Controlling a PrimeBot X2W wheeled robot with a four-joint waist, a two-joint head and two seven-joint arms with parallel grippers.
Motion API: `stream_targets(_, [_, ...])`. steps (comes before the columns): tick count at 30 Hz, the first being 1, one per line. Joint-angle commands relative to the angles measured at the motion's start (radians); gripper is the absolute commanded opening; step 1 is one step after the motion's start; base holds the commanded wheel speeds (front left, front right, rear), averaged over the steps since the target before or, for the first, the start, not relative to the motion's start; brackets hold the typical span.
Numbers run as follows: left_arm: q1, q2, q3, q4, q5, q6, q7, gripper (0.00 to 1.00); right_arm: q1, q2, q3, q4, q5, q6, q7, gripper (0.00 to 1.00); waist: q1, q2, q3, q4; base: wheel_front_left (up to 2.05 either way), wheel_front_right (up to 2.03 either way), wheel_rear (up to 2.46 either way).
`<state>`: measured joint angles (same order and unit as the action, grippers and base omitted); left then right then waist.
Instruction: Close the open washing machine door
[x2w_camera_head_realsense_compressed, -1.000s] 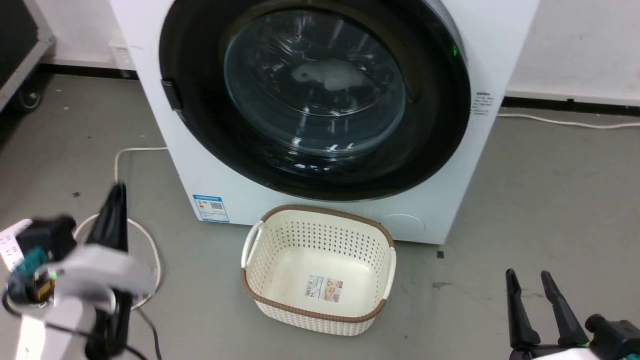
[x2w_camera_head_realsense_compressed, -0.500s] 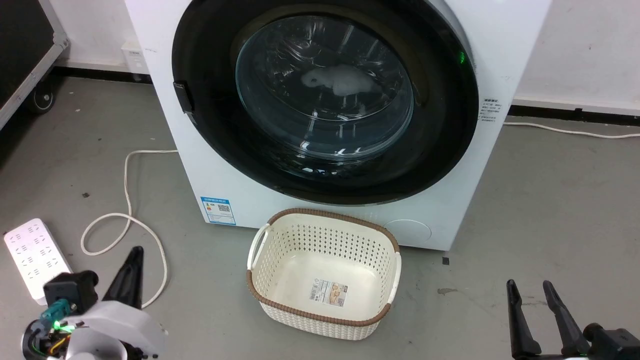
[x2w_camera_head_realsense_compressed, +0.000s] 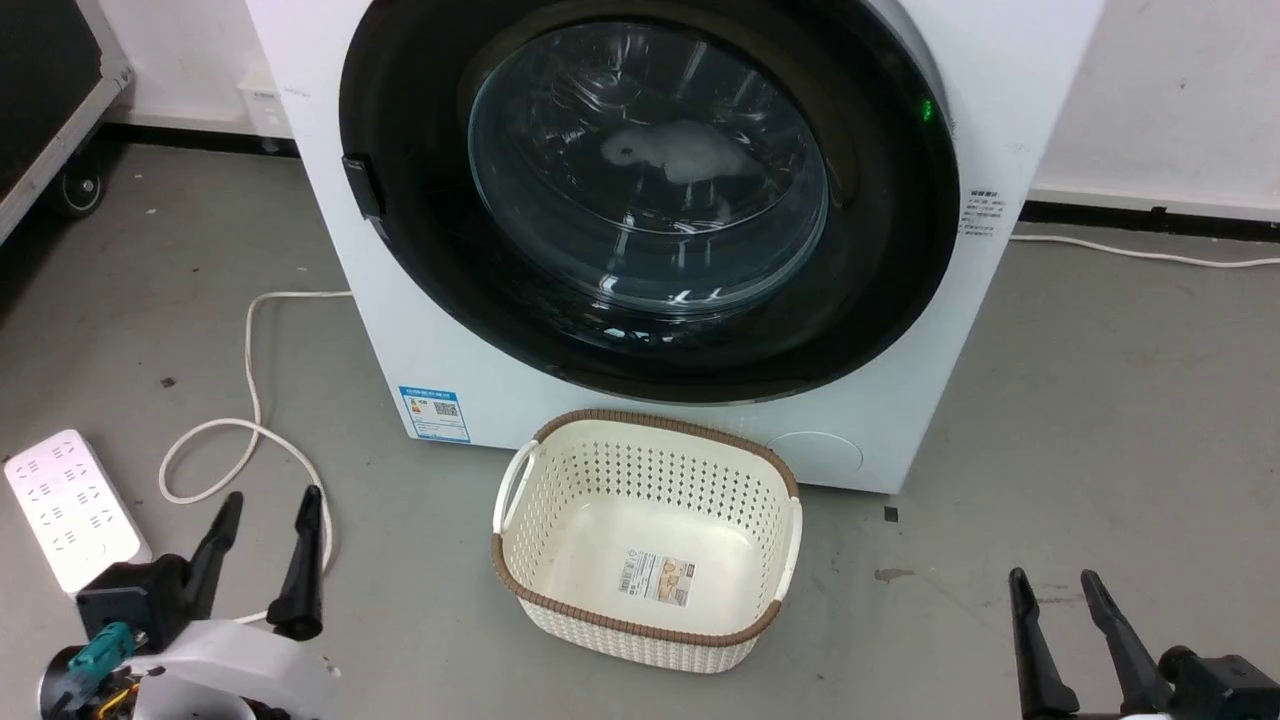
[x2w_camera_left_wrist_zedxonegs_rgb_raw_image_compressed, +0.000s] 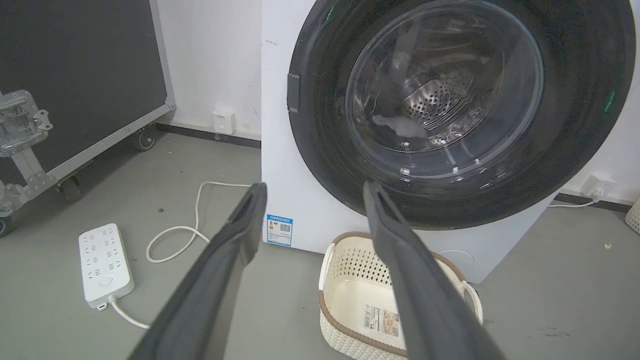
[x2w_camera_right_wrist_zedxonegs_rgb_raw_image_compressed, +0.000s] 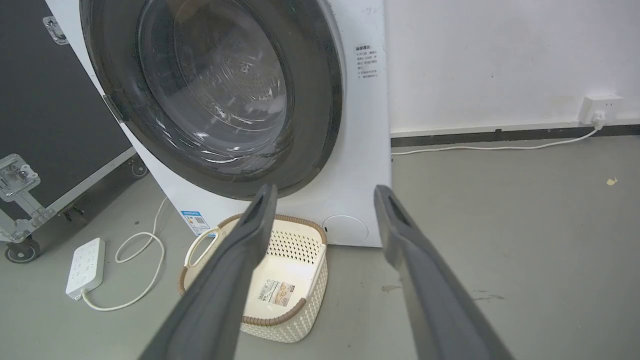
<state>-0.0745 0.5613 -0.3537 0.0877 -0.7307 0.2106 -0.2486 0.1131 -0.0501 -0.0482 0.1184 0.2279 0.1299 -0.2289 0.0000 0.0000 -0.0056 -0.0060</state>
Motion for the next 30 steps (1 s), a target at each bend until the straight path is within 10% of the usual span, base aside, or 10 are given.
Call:
stream_targets(1, [0.018, -0.005, 0.012, -0.013, 0.008, 0.007, -0.008, 1.0, -0.005, 0.0, -0.005, -0.001, -0.005, 0.001, 0.005, 0.0, 0.0, 0.0, 0.004, 0.003, 0.0, 0.0, 0.0])
stream_targets(14, [0.005, -0.014, 0.081, -0.1, 0.049, -0.012, -0.013, 1.0, -0.227, 0.0, -0.045, 0.038, -0.042, 0.001, 0.054, 0.0, 0.0, 0.0, 0.122, 0.048, 0.0, 0.0, 0.0])
stream_targets(30, [-0.085, -0.085, 0.174, -0.12, 0.118, -0.136, -0.013, 1.0, -0.737, 0.0, -0.192, 0.432, -0.185, 0.001, -0.001, 0.0, 0.0, 0.0, 0.318, 0.152, 0.0, 0.0, 0.0])
